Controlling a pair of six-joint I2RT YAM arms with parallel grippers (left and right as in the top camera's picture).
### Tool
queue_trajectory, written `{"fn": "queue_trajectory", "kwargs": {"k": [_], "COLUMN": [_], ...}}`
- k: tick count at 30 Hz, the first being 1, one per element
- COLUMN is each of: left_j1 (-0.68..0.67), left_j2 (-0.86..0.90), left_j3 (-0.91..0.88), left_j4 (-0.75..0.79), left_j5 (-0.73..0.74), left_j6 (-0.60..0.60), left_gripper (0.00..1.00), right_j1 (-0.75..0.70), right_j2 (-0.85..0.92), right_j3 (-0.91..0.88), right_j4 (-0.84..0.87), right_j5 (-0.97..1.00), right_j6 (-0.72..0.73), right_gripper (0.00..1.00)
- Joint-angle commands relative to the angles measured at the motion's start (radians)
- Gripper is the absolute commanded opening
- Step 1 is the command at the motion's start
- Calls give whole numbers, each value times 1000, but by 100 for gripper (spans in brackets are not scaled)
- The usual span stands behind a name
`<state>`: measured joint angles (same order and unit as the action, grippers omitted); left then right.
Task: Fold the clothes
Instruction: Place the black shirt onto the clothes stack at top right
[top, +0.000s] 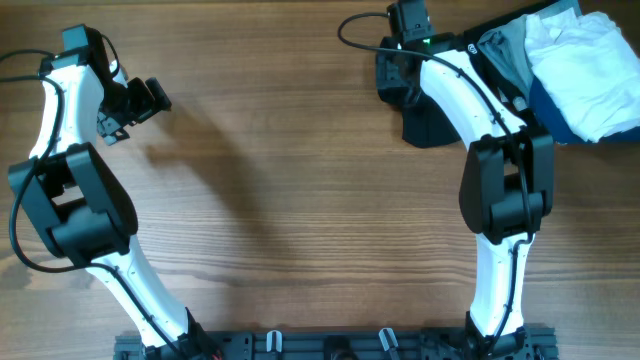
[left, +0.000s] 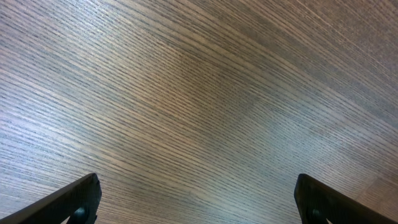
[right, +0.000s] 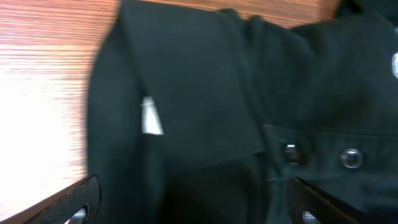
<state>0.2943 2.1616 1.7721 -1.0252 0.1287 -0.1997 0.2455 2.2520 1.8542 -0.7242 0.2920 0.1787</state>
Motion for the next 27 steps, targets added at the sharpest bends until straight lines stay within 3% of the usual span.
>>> {"fn": "queue_trajectory", "kwargs": {"k": [1,10,13,15,18,21,22,27], "left_j1": [-3,-3,-3,-3,-3,-3,-3,-3], "left_j2": [-35,-35,-35,-35,-35,-35,-35,-35], "left_j3": [-7,-7,-7,-7,-7,-7,-7,-7], "left_j4": [2,4,4,4,5,3,3,4], "left_j5": [12,12,12,12,12,12,12,13], "left_j6": [12,12,12,12,12,12,12,12], "left_gripper": [100,100,100,100,100,100,100,100], "right_j1": [-32,-36,-35,-35,-35,-35,-36,-40], "right_j2": [63,195,261,294,303,298,293,192], "right_j3": [3,3,3,3,2,9,17,116], "right_j4": [-5,15,-21,-61,-103,-132,-153,-290], "right_j5": [52,-112,-113,-97,-32,-9,-3,-40], "right_j6": [15,14,86,117,177,191,190,96], "right_gripper": [99,100,99,82,35,8,4,5]}}
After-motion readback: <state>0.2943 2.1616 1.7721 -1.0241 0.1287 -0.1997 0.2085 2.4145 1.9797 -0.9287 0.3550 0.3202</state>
